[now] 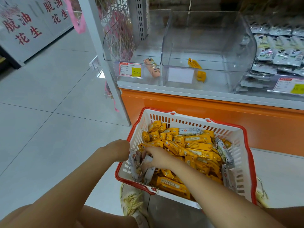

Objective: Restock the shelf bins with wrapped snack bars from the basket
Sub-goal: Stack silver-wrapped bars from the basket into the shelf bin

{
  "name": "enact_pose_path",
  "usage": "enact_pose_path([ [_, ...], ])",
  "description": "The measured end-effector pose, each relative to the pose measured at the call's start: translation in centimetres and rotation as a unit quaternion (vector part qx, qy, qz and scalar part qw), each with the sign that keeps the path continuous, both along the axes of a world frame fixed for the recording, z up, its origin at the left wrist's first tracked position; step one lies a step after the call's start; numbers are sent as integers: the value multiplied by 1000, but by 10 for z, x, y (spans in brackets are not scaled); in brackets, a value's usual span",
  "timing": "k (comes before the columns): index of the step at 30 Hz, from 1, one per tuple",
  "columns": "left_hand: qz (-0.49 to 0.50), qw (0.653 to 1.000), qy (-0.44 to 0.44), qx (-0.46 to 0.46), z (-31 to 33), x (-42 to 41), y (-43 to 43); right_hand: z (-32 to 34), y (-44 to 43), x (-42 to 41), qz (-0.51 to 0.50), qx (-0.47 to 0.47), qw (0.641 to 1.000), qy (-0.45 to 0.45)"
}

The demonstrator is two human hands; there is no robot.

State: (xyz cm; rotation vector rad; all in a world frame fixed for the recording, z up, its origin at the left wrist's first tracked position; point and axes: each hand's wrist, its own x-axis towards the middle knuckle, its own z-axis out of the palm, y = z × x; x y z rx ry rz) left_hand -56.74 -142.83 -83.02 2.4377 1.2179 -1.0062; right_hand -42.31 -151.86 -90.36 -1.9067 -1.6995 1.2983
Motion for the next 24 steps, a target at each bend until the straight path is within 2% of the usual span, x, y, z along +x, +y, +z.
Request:
enact_pose_path([
  [5, 7, 998, -56, 12, 9, 11, -5, 15, -4, 25, -45, -5, 999, -8],
  [8, 29, 990, -130, -44, 16, 19, -11, 36, -6, 44, -74, 0, 997, 10],
  [11, 94, 963, -218, -131, 18, 26, -20, 65, -7, 62, -111, 2, 992, 63],
  [14, 121, 937, -282, -170, 19, 35, -30, 96, -7, 75, -136, 11, 982, 128],
  [20, 145, 891, -393, -173, 31, 49, -40, 144, -11, 88, -167, 40, 976, 131],
  [24, 150, 861, -425, -234, 44, 57, -43, 166, -15, 91, -171, 60, 974, 133],
])
